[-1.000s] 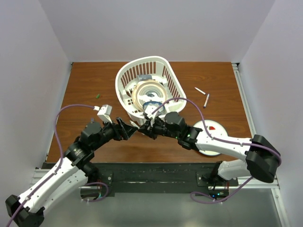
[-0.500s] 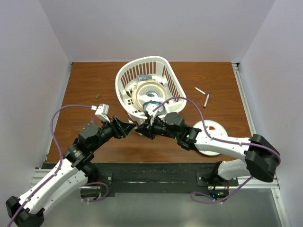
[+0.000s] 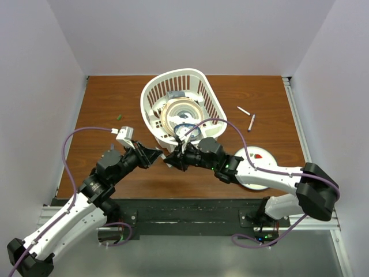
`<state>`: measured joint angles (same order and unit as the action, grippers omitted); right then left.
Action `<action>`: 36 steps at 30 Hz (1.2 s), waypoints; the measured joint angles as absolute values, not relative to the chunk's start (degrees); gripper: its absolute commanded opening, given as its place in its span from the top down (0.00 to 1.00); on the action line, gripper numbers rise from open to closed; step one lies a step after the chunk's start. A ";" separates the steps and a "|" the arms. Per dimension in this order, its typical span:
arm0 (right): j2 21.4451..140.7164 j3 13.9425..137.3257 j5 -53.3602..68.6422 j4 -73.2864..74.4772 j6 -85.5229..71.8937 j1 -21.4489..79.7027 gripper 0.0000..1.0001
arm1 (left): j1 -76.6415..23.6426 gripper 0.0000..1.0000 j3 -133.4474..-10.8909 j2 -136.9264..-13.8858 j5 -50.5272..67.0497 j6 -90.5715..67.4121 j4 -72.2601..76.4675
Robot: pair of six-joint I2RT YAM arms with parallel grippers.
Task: Insert the pens into the pen caps
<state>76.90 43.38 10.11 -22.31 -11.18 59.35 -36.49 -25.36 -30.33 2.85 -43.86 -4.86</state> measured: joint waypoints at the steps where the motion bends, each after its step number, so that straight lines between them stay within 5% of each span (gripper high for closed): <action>1: 77.08 43.42 10.17 -22.31 -11.35 59.35 0.89 | -36.49 1.00 -25.36 -30.39 2.96 -43.72 -4.69; 2: 77.21 43.51 10.33 -22.28 -11.44 59.35 0.78 | -36.49 1.00 -25.36 -30.39 3.20 -43.72 -4.51; 6: 77.25 43.97 12.29 -21.58 -11.62 59.20 0.67 | -36.40 1.00 -25.36 -30.00 4.78 -43.44 -4.21; 9: 76.90 44.01 14.55 -20.49 -12.62 59.37 0.66 | -36.40 1.00 -25.39 -28.77 7.35 -43.29 -3.22; 16: 77.36 49.60 17.91 -9.85 -16.27 59.46 0.83 | -36.40 1.00 -25.65 -26.72 11.38 -42.68 -0.78; 26: 78.08 51.46 23.62 -7.14 -20.62 59.18 0.70 | -36.14 1.00 -27.14 -27.31 16.29 -39.86 -1.43; 32: 77.71 51.40 24.08 -7.29 -21.98 59.24 0.81 | -36.12 1.00 -27.29 -26.94 18.35 -39.38 -1.26; 35: 77.71 51.27 25.10 -7.94 -21.91 59.35 1.00 | -36.12 1.00 -27.29 -26.92 18.85 -39.46 -1.17; 36: 77.67 51.05 25.21 -8.23 -22.06 59.35 1.00 | -36.12 0.84 -27.31 -26.87 18.98 -39.46 -1.26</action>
<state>77.67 51.05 25.21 -8.23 -22.06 59.35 -36.12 -27.31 -26.87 18.98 -39.46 -1.26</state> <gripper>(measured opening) 0.129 0.089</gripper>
